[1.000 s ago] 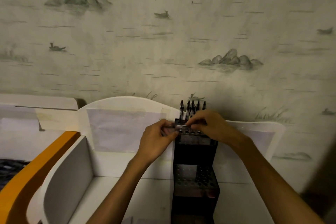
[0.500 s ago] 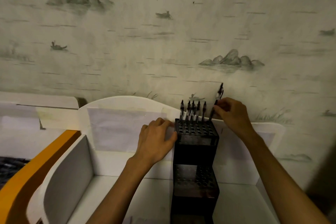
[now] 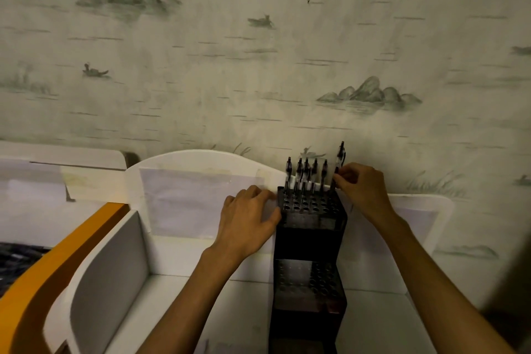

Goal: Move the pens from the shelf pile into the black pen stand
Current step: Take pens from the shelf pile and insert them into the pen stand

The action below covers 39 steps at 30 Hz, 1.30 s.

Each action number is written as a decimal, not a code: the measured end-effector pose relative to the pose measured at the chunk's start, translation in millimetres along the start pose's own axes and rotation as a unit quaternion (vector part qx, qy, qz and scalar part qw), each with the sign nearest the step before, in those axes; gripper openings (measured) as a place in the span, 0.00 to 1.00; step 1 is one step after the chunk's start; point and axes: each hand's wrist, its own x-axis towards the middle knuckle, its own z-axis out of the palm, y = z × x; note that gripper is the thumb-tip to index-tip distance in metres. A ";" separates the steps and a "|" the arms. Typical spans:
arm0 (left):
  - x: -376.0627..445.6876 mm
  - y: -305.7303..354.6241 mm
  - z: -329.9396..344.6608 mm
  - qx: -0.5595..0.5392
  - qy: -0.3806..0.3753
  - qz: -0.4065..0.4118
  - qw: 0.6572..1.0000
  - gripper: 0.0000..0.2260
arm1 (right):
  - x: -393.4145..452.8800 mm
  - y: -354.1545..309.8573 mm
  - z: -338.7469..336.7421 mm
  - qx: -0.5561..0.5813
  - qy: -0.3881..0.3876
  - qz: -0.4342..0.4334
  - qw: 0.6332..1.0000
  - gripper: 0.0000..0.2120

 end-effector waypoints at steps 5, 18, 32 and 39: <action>-2.1 2.0 0.5 0.002 -0.005 -0.002 1.000 0.16 | -4.8 0.0 2.3 -0.006 -0.009 -0.007 1.000 0.08; -8.2 11.6 -1.3 0.009 -0.015 -0.005 1.000 0.15 | -8.1 8.0 1.4 -0.046 -0.074 0.026 0.996 0.09; -25.9 13.1 -11.6 0.023 -0.035 -0.043 0.998 0.21 | -36.0 3.4 -2.7 -0.064 -0.064 -0.003 0.996 0.05; -53.6 -8.1 -36.7 0.040 -0.050 -0.057 0.996 0.21 | -72.6 -46.0 15.6 0.019 -0.129 -0.095 0.987 0.05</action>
